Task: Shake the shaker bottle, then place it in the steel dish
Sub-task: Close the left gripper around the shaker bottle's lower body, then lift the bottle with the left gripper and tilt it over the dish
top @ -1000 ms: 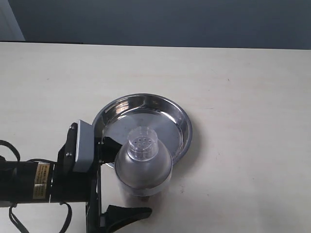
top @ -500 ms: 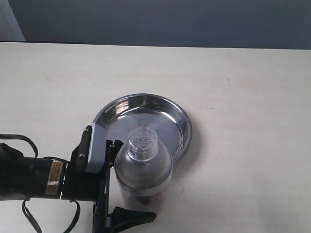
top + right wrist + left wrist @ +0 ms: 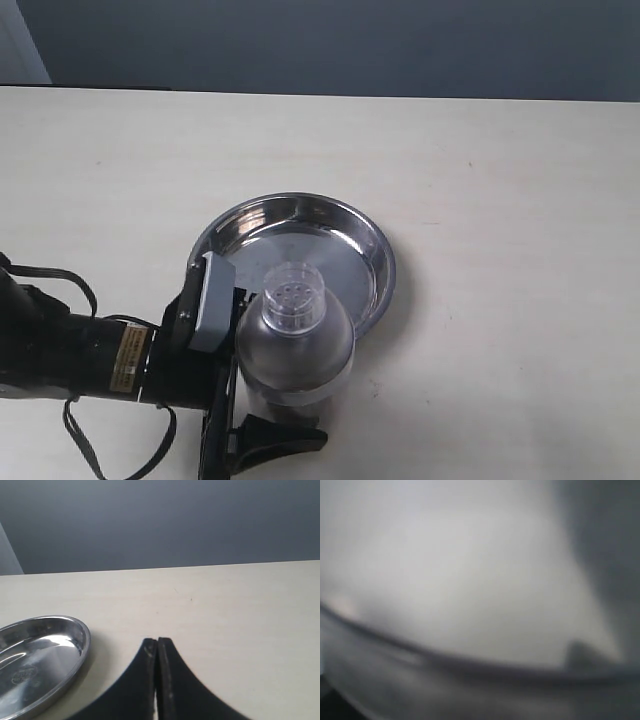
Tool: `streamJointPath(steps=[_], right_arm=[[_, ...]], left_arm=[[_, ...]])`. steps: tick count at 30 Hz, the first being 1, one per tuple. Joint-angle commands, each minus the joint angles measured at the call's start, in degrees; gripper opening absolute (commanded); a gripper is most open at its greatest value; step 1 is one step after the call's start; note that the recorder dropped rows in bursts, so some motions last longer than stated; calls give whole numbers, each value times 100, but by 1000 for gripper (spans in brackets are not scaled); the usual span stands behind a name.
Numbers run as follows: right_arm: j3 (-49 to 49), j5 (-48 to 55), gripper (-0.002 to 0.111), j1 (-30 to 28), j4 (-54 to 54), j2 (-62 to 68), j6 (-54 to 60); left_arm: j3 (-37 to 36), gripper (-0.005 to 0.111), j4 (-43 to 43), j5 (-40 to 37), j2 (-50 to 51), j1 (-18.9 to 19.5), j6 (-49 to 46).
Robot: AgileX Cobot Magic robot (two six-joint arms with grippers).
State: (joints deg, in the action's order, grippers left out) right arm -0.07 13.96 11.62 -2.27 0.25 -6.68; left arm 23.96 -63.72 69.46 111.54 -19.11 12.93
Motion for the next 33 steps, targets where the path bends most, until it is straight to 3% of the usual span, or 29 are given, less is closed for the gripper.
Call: streamJointPath(steps=[1, 2, 6, 23, 33], right_arm=[[7, -88, -1, -24, -22, -25, 0], [7, -88, -1, -24, -22, -25, 0], [7, -88, -1, -24, -22, -25, 0], [7, -72, -1, -24, -22, -25, 0], [7, -87, -1, -24, -22, -25, 0]], left_arm=[[19, 53, -155, 50, 20, -49, 47], [19, 36, -178, 50, 20, -49, 47], [19, 0, -200, 50, -152, -49, 374], [19, 0, -328, 50, -924, -49, 1708], [19, 0, 139, 50, -1635, -49, 2686]])
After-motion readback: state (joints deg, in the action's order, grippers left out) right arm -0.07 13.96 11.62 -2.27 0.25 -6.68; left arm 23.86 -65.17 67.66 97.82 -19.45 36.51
